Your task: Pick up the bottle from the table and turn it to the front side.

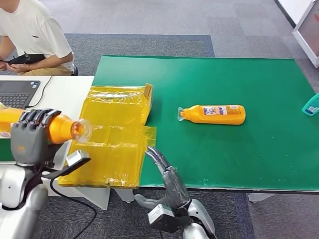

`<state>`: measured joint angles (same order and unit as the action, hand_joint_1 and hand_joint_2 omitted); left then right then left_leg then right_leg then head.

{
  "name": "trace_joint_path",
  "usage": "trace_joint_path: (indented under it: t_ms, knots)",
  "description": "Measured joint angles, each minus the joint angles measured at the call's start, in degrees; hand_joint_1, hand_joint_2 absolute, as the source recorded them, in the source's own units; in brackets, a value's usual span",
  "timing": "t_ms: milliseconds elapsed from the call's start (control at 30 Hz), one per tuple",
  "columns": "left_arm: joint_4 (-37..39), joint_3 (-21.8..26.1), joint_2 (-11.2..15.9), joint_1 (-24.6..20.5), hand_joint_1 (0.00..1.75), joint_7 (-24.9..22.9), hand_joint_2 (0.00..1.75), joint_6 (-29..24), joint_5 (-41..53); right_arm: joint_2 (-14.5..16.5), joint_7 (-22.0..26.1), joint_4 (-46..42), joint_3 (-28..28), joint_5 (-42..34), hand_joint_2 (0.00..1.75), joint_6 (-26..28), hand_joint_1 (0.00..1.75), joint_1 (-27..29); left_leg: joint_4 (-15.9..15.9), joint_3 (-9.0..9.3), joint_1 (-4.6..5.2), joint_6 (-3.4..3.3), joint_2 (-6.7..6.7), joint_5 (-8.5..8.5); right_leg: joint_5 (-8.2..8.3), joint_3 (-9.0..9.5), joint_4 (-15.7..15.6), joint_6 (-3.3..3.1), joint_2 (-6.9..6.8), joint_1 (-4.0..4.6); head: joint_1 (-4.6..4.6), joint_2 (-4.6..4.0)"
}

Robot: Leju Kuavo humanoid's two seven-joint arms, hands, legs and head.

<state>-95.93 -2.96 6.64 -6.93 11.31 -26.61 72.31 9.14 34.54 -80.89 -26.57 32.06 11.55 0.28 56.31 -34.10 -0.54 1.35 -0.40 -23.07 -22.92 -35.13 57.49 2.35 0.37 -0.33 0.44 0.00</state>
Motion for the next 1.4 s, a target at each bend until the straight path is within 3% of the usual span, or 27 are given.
trace_joint_path:
  t_ms: [100, 300, 567, 733, 1000, 1400]
  knots:
    - [7.62, -1.38, 1.18, -6.41, 1.75, -1.14, 1.75, 2.34, 1.04, -0.11, -0.17, -0.18, -2.00, 0.01, 1.75, -0.73, 0.00, -1.13, 0.00, -0.03, -0.01, 0.06, 0.02, 0.11, 0.12, -0.05, 0.03, -0.04, 0.06, 0.01, 0.02, 0.00]
    - [17.55, -4.48, 1.74, -14.15, 1.75, -4.69, 1.75, 6.40, 4.17, -0.35, -0.03, -0.27, -4.19, -0.16, 1.75, -1.90, 0.00, -2.34, 0.02, -0.14, 0.00, 0.04, 0.04, 0.14, 0.16, -0.18, 0.03, 0.00, 0.09, 0.00, 0.02, 0.00]
    - [35.68, -10.60, -2.61, -23.79, 1.75, -8.48, 1.75, 6.92, 7.53, -0.42, 1.08, -0.05, -6.87, -1.16, 1.75, -3.64, 0.00, -4.03, 0.02, -0.19, 0.00, 0.03, 0.04, 0.15, 0.17, -0.20, 0.03, 0.01, 0.11, 0.00, 0.02, 0.00]
    - [45.55, -13.80, -6.60, -25.57, 1.75, -8.43, 1.75, 4.14, 8.30, -0.45, 1.54, 0.04, -8.02, -2.01, 1.75, -4.48, 0.00, -4.81, 0.02, -0.24, 0.00, 0.03, 0.04, 0.14, 0.17, -0.24, 0.03, 0.01, 0.10, -0.01, 0.02, 0.00]
    - [53.21, -16.27, -11.98, -26.11, 1.75, -7.57, 1.75, 3.13, 6.20, -1.12, 2.24, -0.43, -10.12, -2.40, 1.75, -5.82, 0.00, -5.49, 0.02, -0.32, 0.00, 0.02, 0.04, 0.13, 0.17, -0.32, 0.03, 0.01, 0.11, -0.01, 0.03, 0.00]
    - [59.05, -16.98, -15.39, -26.88, 1.75, -8.58, 1.75, 3.16, 4.90, -2.29, 2.57, -1.79, -11.10, -2.33, 1.75, -6.02, 0.00, -5.00, 0.02, -0.33, 0.00, 0.02, 0.04, 0.13, 0.17, -0.34, 0.03, 0.01, 0.11, -0.01, 0.02, 0.00]
